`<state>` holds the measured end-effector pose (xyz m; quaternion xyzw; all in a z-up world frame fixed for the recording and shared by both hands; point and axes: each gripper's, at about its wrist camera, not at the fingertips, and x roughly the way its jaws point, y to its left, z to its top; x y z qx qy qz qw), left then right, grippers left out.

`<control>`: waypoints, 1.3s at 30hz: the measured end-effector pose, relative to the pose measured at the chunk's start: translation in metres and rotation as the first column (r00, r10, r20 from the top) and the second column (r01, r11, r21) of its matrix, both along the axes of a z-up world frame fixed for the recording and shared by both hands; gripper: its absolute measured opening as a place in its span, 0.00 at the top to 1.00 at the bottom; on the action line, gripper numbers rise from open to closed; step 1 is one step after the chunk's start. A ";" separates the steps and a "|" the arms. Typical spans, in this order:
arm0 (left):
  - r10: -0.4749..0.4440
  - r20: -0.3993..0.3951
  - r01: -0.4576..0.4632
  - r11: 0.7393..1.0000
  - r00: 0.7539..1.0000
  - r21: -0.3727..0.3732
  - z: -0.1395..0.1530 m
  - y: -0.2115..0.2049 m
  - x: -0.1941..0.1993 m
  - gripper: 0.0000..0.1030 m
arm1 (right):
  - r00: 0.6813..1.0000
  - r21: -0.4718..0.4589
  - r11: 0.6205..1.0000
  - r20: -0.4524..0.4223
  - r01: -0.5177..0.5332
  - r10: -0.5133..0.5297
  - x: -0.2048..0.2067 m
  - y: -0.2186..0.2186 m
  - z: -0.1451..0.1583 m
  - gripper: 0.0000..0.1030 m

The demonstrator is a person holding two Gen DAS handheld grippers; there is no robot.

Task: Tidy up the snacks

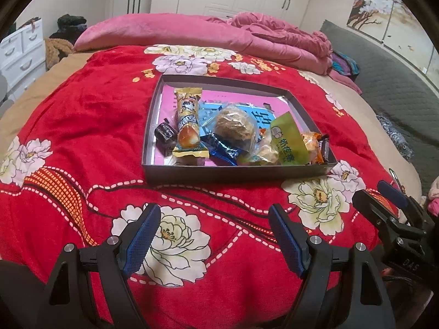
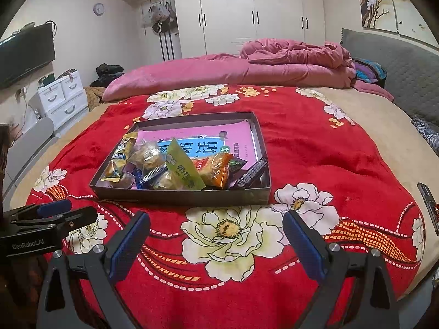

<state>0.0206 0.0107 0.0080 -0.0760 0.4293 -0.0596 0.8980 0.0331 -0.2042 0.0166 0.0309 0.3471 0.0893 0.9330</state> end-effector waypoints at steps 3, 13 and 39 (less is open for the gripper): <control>0.002 0.001 -0.002 1.000 1.000 0.011 0.000 0.000 0.000 0.21 | 1.000 0.000 1.000 -0.005 0.002 -0.002 0.000 0.000 -0.001 0.05; 0.000 0.001 0.000 1.000 1.000 0.018 0.001 -0.001 0.001 0.21 | 1.000 -0.007 1.000 -0.010 0.003 -0.003 0.002 0.000 -0.003 0.05; -0.014 0.016 0.013 0.998 1.000 0.055 0.001 -0.008 0.000 0.21 | 1.000 -0.004 1.000 -0.018 0.016 -0.016 0.005 -0.006 -0.007 0.05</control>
